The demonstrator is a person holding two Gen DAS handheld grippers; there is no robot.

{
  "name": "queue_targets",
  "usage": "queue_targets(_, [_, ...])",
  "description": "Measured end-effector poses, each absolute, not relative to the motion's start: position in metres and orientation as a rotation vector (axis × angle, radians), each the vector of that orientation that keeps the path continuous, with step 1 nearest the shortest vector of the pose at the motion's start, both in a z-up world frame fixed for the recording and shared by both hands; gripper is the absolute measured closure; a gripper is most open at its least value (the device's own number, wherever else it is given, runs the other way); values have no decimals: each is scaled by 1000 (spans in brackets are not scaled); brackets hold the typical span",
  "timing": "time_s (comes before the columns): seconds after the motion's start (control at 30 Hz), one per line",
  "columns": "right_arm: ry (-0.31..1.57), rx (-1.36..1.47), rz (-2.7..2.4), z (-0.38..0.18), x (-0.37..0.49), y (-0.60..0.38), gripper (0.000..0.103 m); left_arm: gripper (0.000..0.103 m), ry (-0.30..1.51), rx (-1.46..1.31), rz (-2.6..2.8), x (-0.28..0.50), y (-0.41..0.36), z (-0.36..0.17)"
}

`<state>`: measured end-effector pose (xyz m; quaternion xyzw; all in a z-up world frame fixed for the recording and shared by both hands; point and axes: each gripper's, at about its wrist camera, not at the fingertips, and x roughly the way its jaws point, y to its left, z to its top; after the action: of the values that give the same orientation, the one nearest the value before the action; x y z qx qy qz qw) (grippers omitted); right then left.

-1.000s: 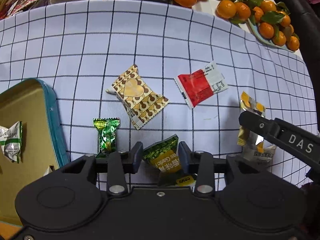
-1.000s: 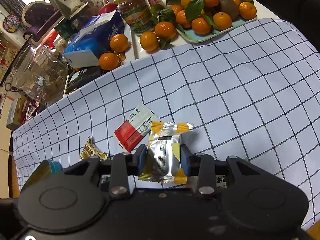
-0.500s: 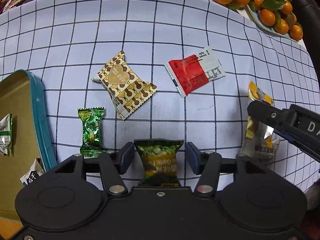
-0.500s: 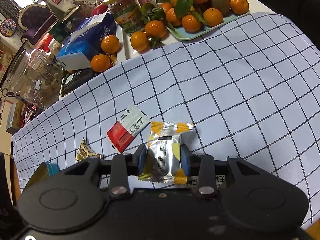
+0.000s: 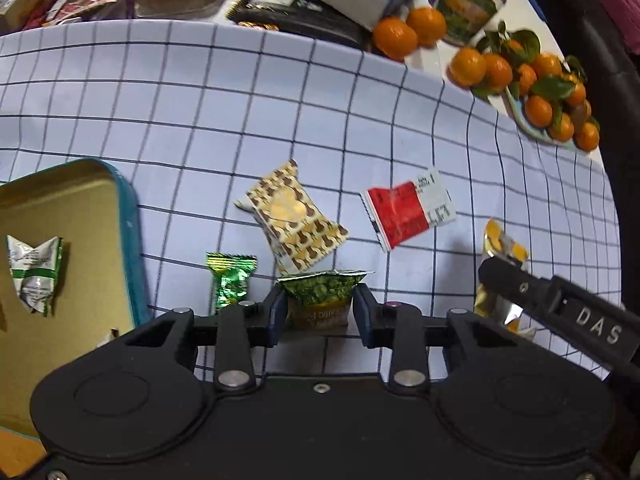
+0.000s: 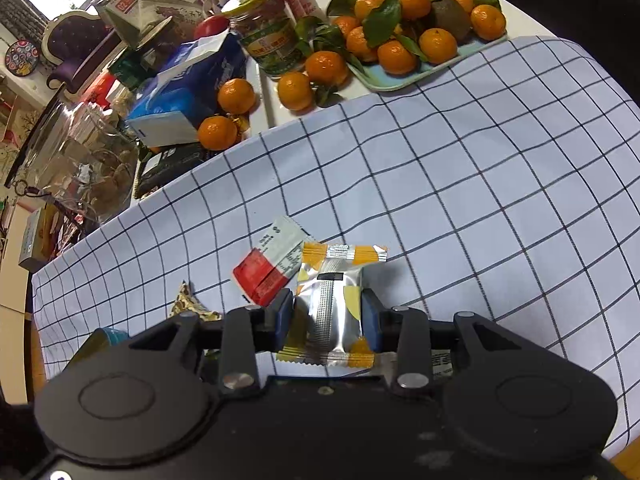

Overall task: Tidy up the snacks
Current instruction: 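Carry both packets over the gold tray and open the left gripper to drop the green packet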

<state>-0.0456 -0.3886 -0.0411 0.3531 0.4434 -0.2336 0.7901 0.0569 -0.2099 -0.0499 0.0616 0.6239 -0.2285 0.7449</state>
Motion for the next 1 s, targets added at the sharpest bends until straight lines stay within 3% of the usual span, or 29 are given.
queue_targets(1.0, [955,561,-200,4,16,-242,64,60,1195,-45,-248,106,-59,15])
